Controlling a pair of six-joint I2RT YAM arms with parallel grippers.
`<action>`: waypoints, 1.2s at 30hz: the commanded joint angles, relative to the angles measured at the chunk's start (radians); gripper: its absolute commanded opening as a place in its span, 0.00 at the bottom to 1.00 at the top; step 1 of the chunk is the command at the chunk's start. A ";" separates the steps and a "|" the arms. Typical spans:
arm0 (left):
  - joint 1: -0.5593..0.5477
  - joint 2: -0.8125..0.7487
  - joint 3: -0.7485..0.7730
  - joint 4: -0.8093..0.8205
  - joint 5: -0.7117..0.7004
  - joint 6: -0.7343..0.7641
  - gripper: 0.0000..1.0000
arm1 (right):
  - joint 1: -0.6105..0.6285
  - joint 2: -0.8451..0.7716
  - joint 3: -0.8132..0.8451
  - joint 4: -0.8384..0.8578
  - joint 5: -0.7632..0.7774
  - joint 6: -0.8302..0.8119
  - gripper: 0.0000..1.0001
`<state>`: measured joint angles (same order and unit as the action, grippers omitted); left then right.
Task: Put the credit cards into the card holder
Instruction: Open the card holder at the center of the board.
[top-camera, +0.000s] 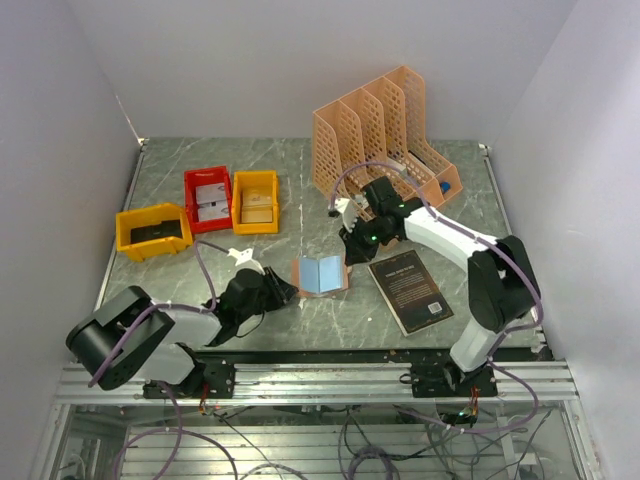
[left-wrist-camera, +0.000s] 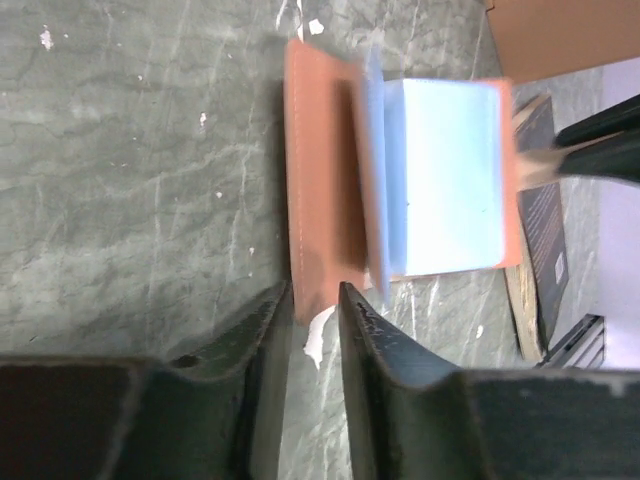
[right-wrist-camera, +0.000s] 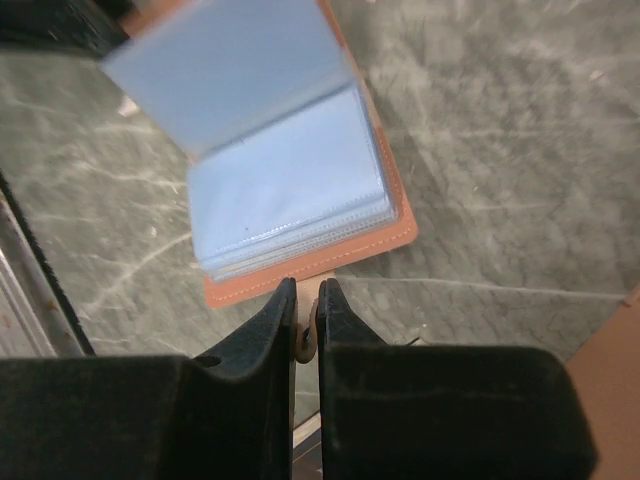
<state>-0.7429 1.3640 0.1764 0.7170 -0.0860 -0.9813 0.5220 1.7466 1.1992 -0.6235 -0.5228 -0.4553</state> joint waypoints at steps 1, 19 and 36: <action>-0.007 -0.093 -0.017 -0.091 -0.042 0.002 0.41 | -0.024 -0.081 -0.023 0.077 -0.151 0.048 0.00; -0.006 -0.232 0.110 -0.187 0.033 0.045 0.60 | -0.069 -0.033 -0.019 0.084 -0.287 0.067 0.00; -0.009 0.177 0.209 0.079 0.130 0.052 0.71 | -0.091 -0.030 -0.058 0.190 -0.470 0.123 0.00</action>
<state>-0.7452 1.5150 0.4004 0.6800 0.0132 -0.9398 0.4412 1.7203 1.1610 -0.4736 -0.9207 -0.3553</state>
